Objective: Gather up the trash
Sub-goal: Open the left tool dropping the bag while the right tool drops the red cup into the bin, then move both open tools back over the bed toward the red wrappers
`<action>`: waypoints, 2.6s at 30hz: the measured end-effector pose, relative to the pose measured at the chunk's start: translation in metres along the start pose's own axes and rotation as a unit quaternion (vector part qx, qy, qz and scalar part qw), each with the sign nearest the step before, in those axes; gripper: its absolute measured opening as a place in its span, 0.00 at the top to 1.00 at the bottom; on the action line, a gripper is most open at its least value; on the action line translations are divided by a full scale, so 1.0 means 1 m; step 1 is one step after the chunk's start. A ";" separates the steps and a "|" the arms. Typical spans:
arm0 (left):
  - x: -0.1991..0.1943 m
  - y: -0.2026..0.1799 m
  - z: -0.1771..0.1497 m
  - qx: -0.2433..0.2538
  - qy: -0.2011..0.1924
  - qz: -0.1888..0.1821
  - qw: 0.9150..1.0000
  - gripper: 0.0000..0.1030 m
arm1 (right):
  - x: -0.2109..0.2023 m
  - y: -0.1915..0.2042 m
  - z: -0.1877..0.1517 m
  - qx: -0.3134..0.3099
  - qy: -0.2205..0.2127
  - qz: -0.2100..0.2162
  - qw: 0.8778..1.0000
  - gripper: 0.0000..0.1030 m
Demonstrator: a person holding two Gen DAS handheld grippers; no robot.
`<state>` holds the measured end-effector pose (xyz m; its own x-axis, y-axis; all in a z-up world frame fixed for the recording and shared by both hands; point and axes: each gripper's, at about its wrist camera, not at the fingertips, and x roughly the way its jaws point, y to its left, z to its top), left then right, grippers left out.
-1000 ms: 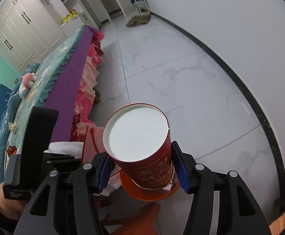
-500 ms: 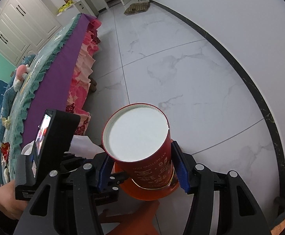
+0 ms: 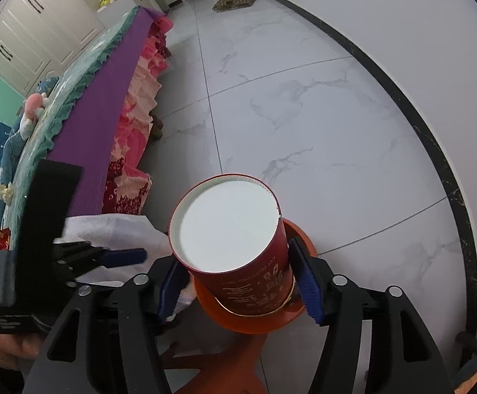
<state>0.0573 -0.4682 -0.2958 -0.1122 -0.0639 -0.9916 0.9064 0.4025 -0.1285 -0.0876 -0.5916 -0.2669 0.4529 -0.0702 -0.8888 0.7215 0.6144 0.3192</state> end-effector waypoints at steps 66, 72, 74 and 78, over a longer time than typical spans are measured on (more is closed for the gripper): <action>-0.228 0.128 -0.172 -0.203 -0.313 0.118 0.920 0.26 | -0.126 0.263 -0.005 -0.234 -0.104 0.138 0.957 0.27; -0.241 0.164 -0.221 -0.259 -0.321 0.136 0.901 0.26 | -0.123 0.326 -0.023 -0.298 -0.090 0.171 0.935 0.27; -0.244 0.175 -0.237 -0.276 -0.321 0.140 0.895 0.26 | -0.120 0.348 -0.031 -0.316 -0.083 0.181 0.928 0.27; -0.246 0.195 -0.270 -0.311 -0.316 0.151 0.884 0.26 | -0.113 0.392 -0.050 -0.353 -0.068 0.199 0.912 0.27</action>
<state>0.1521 -0.1278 -0.0809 0.5241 -0.2863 -0.8021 0.4349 0.8997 -0.0370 0.1182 -0.3036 -0.0576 0.7003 0.2015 -0.6848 -0.0098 0.9619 0.2731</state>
